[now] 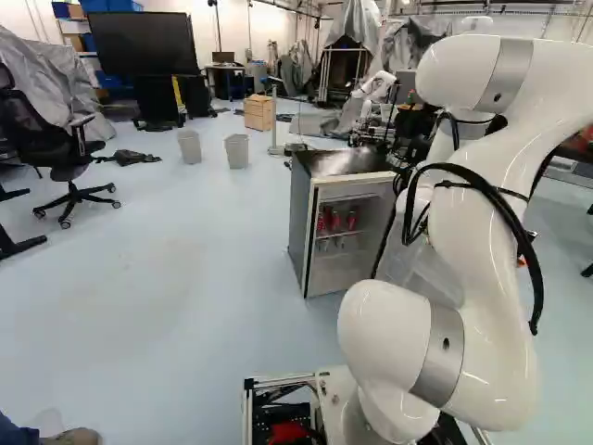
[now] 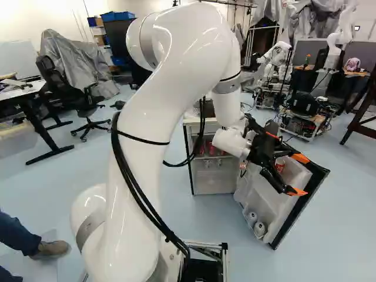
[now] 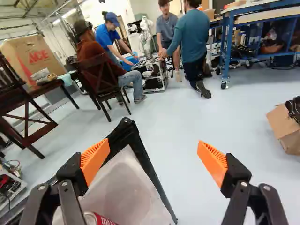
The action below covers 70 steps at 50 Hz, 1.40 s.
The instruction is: Grab a drink from the fridge
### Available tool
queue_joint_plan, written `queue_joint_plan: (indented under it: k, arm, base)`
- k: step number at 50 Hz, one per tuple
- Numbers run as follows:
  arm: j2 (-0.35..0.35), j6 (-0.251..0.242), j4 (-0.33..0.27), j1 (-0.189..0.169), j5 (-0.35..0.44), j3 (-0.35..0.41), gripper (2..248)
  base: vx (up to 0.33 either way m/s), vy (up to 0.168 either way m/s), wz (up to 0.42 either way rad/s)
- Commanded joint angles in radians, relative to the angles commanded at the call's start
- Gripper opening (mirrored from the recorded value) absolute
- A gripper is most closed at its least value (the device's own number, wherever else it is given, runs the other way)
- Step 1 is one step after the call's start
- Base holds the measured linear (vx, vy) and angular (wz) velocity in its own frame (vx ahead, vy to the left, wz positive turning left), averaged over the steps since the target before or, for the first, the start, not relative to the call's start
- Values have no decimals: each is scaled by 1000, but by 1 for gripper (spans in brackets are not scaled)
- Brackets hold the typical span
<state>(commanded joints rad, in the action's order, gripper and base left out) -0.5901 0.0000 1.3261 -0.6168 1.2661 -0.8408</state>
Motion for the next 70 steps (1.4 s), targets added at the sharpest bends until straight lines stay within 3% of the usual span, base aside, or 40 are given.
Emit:
queue_joint_plan:
  k: [70]
  arm:
    - [316,0,-723,132,-96,455,247]
  base:
    - [0,0,0]
